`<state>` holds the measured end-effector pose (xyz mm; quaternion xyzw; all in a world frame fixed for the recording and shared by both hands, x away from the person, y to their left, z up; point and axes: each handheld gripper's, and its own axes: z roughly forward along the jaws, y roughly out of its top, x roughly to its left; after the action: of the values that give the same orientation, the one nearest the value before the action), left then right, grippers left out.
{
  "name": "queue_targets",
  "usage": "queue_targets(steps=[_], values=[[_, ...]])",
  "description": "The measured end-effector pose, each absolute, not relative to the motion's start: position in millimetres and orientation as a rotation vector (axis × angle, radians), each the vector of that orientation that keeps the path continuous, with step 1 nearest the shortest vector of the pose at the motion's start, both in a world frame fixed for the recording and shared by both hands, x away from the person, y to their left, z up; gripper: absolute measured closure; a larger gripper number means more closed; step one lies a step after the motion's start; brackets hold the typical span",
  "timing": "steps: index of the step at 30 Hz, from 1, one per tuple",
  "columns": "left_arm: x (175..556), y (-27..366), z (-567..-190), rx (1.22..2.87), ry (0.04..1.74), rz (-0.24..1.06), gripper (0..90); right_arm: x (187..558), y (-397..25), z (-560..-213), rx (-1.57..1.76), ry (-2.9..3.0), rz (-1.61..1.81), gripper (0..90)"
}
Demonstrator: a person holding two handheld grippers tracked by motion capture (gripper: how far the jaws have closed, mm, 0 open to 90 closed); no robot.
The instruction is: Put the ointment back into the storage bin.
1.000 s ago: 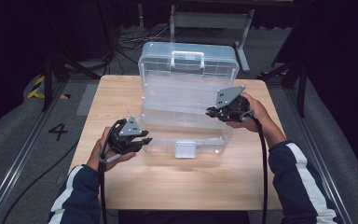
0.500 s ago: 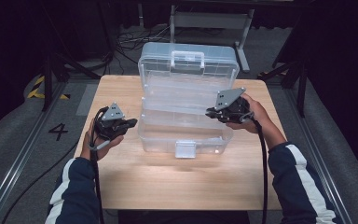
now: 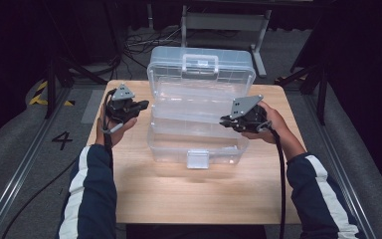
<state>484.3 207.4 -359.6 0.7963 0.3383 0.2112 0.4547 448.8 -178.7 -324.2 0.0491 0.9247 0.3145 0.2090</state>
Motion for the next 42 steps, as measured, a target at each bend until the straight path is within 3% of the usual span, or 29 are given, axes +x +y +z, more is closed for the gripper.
queue_targets(steps=[16,42], values=[[511,193,-336,1.902,0.817,0.534,90.0,445,-179,-327,0.132,2.572,0.875,81.9],[499,194,-328,1.911,0.773,0.53,90.0,436,-184,-332,0.141,2.561,0.883,80.6]])
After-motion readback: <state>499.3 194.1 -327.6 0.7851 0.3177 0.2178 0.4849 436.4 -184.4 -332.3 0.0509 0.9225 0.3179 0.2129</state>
